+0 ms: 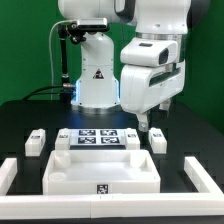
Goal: Assemble desk
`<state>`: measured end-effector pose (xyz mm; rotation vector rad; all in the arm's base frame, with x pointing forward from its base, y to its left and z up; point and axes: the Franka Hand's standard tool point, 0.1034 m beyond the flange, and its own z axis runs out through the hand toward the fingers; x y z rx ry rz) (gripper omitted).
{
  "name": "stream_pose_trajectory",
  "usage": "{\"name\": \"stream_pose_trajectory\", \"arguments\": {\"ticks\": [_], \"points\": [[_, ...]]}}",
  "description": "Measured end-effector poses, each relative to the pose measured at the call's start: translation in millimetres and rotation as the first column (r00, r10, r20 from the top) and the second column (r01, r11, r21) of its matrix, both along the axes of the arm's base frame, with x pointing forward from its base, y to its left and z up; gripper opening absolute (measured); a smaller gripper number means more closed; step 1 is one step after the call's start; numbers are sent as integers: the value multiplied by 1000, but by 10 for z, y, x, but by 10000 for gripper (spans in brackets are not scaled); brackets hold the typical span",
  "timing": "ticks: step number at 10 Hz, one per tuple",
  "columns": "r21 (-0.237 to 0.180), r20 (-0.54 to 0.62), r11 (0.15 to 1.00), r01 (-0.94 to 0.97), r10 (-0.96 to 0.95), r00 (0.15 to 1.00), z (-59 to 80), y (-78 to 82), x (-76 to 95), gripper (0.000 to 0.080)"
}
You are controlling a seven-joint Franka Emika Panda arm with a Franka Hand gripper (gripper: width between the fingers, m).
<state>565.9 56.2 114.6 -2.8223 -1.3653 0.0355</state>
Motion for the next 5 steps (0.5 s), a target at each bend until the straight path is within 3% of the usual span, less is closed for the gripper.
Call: {"name": "stream_pose_trajectory", "arguments": {"ticks": [5], "points": [[0, 0, 1000, 0, 0, 1000, -1, 0, 0, 650]]}}
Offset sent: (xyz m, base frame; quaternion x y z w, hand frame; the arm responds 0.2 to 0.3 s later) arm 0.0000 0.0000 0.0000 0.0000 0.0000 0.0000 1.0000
